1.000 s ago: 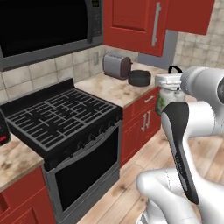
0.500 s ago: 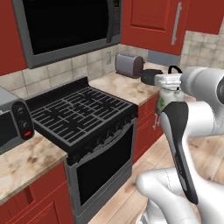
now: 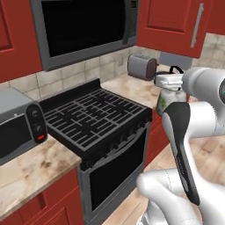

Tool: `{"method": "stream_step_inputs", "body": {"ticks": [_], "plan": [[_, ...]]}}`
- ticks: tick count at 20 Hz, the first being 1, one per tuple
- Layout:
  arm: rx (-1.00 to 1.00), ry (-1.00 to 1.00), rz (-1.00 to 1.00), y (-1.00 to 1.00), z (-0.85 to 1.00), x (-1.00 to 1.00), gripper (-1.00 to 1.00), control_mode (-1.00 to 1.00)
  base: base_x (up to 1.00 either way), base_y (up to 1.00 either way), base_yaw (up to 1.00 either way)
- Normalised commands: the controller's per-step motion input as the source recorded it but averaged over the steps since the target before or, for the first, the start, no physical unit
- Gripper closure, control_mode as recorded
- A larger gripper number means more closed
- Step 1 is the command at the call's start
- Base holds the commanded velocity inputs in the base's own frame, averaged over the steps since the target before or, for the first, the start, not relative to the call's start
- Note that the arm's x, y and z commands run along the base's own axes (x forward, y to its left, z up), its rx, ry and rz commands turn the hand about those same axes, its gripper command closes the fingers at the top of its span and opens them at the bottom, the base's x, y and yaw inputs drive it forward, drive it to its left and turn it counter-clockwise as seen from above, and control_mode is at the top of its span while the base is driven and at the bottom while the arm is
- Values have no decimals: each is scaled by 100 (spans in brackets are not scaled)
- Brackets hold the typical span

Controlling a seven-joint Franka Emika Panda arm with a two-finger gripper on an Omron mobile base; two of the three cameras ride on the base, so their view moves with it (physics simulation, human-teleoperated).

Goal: Pick the kettle from the cabinet and place it on a stove burner. Then pick the pot from the counter and place it on another stove burner. Finally, turn both burners on.

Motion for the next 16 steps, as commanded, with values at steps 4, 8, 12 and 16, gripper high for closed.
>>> {"method": "stream_step_inputs", "body": {"ticks": [4, 8, 12, 16], "plan": [[0, 0, 0, 0, 0, 0, 100, 100, 20, 40, 13], [0, 0, 0, 0, 0, 0, 100, 100, 21, 25, 16], [0, 0, 0, 0, 0, 0, 100, 100, 24, 8, 18], [0, 0, 0, 0, 0, 0, 100, 100, 25, 0, 17]]}}
